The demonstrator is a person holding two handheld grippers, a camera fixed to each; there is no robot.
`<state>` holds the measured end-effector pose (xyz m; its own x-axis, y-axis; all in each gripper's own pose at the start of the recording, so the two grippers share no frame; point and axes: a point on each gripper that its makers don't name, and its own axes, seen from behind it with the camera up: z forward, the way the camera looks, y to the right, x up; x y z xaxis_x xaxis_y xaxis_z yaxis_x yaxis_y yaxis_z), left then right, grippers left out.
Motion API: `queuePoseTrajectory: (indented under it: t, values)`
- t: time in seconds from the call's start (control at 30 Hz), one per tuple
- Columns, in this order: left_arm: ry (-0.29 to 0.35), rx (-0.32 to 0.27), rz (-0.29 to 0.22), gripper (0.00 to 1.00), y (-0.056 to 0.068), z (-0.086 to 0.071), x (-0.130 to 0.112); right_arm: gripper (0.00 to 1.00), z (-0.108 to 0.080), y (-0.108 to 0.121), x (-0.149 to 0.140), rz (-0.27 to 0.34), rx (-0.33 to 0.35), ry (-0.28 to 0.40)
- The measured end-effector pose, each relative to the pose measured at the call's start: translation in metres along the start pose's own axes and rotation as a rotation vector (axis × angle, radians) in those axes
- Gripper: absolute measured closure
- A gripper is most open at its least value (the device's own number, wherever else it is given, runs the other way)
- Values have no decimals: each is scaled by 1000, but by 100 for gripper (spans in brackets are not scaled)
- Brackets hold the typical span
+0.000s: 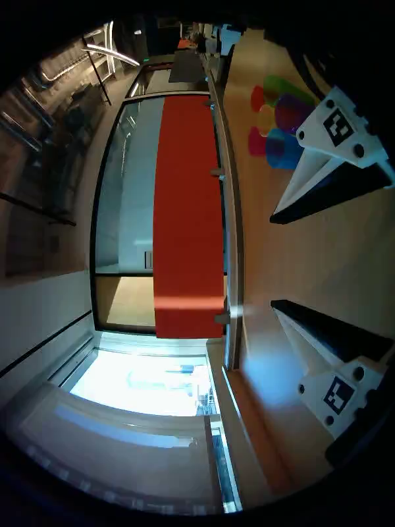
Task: Pour water
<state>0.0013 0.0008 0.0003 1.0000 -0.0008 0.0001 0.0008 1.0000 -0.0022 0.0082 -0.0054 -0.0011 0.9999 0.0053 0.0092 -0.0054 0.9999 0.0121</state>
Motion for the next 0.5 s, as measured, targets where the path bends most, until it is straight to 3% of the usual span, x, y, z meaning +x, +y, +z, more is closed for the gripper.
queuePoseTrajectory:
  t: [0.5]
  values:
    - [-14, -64, -12, 15, 14, 12, 45, 1, 0, -12, 46, -43, 44, -21]
